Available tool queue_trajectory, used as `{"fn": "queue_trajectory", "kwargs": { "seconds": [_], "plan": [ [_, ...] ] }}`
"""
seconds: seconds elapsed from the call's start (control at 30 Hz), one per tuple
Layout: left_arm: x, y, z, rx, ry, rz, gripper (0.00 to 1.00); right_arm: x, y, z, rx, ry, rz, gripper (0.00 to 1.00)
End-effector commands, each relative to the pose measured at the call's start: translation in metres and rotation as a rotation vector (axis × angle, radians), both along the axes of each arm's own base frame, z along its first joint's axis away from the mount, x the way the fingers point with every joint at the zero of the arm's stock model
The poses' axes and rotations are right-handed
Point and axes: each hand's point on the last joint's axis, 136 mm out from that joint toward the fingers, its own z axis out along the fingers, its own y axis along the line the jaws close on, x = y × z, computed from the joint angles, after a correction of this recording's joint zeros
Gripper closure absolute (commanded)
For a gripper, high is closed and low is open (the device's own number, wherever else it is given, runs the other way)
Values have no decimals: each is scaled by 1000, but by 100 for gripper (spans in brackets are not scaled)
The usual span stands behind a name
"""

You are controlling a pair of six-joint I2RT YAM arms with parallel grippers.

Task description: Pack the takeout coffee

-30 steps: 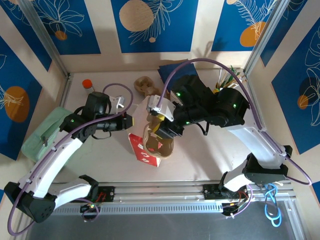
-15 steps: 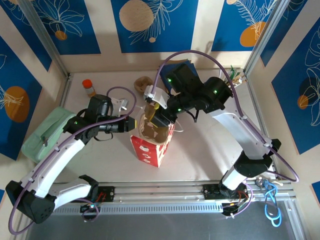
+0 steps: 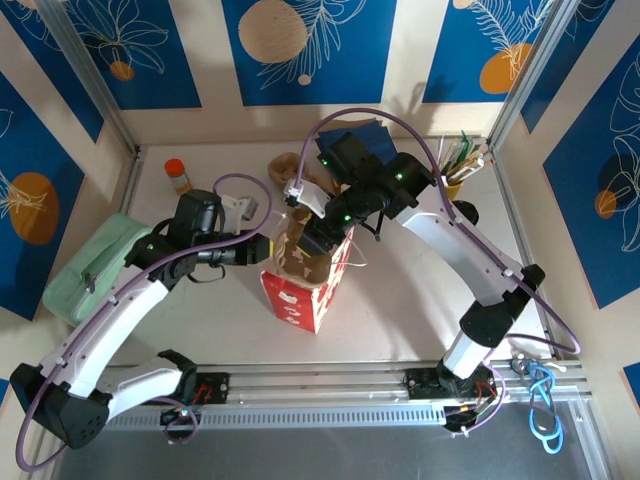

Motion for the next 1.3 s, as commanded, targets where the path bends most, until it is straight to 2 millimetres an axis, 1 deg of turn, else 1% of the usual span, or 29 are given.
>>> {"fn": "queue_trajectory", "kwargs": {
  "seconds": [0.0, 0.1, 0.4, 0.6, 0.87, 1.27],
  "plan": [
    [-2, -4, 4, -9, -44, -36, 100, -1, 2, -1, 33, 49, 3, 61],
    [-1, -5, 4, -12, -41, -38, 100, 3, 1, -8, 23, 61, -9, 62],
    [-3, -9, 4, -25, -38, -61, 100, 17, -6, -16, 28, 87, -39, 62],
    [-3, -12, 4, -34, -32, -75, 100, 24, -6, -25, 6, 82, -51, 62],
    [-4, -14, 5, -44, -30, -92, 100, 32, -8, -52, -86, 70, -73, 63],
    [-7, -14, 6, -48, -37, -104, 100, 37, -9, -79, -189, 49, -85, 64]
  ]
}}
